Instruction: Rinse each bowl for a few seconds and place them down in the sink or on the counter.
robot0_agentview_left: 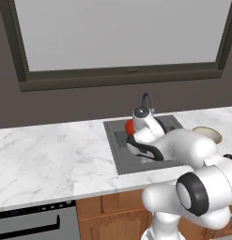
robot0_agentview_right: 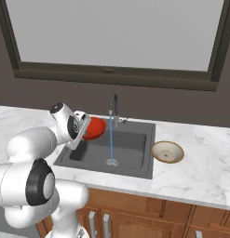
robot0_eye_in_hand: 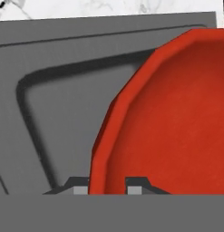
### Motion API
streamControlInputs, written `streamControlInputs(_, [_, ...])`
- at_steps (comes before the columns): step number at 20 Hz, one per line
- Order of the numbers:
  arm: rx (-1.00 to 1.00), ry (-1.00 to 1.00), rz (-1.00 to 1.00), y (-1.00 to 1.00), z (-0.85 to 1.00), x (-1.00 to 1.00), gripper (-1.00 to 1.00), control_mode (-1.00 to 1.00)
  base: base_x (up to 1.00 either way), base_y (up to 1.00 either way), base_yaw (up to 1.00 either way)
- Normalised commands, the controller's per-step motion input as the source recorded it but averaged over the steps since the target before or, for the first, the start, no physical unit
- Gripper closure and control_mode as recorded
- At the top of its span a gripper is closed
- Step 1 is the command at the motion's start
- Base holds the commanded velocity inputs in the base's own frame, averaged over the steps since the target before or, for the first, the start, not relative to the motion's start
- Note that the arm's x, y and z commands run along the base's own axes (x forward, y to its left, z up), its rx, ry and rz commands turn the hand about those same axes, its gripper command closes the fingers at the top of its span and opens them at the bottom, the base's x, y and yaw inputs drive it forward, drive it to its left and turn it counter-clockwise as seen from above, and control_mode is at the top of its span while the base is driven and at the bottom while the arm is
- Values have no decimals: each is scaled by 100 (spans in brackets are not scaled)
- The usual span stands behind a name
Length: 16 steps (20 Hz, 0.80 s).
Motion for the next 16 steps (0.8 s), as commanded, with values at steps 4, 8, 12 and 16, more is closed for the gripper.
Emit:
streamControlInputs(4, [0, 0, 0, -8, -5, 8, 100, -100, 0, 0, 0])
streamControlInputs(8, [0, 0, 0, -12, -6, 9, 100, -100, 0, 0, 0])
streamControlInputs(12, [0, 0, 0, -10, -8, 13, 100, -100, 0, 0, 0])
streamControlInputs(16, [0, 0, 0, -8, -8, 14, 100, -100, 0, 0, 0])
